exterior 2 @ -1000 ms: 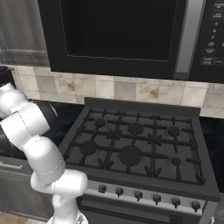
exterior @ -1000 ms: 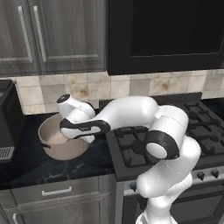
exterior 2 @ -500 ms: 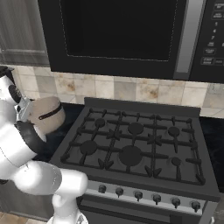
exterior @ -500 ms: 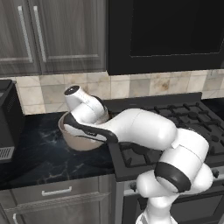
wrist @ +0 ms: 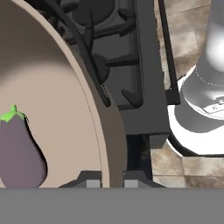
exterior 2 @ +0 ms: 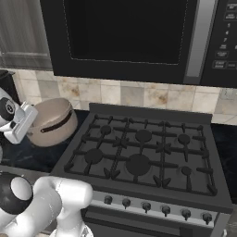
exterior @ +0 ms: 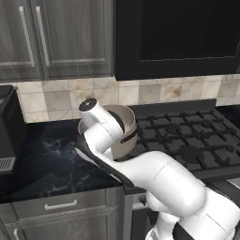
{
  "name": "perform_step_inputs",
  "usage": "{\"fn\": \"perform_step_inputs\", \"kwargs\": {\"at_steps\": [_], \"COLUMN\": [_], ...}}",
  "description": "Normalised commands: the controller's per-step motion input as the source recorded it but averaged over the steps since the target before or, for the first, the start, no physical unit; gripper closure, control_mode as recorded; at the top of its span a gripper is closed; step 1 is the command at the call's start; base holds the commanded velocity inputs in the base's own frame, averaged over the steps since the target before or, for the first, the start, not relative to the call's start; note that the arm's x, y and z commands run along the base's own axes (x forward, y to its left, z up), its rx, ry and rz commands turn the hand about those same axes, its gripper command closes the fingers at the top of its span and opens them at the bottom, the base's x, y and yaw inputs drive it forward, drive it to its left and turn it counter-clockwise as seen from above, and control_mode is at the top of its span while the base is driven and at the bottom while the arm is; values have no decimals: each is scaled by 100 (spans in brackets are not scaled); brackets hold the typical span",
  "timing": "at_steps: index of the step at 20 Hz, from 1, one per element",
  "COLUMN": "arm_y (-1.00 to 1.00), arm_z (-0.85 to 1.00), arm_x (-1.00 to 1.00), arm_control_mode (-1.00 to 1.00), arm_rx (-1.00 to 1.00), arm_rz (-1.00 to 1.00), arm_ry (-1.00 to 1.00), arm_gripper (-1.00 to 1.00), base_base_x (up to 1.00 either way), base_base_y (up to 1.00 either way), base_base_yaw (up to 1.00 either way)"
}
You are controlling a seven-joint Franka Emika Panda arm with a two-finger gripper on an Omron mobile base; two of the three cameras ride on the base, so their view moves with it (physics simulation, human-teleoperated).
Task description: Turn on the sink faucet. Then move the eggplant from the counter to the sink. Turn off the sink. Move the vegetable from the sink to the pot next to the stove. Finally move the pot to the front right burner.
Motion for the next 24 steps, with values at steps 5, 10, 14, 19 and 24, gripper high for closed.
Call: {"fn": "perform_step_inputs", "kwargs": {"at_steps": [5, 10, 14, 19, 24], "arm_y": [-36, -53, -61, -62, -58], "arm_z": [24, 5, 0, 0, 0], "arm_x": [-29, -17, -4, -5, -8], "arm_control_mode": [-100, -100, -100, -100, -100], "arm_rx": [0, 1, 1, 2, 2], "arm_rz": [-46, -49, -49, -47, -47], "arm_ry": [-7, 0, 0, 0, -1], "arm_gripper": [100, 100, 100, 100, 100], "base_base_x": [0, 0, 0, 0, 0], "base_base_y": [0, 0, 0, 0, 0], "base_base_yaw": [0, 0, 0, 0, 0]}}
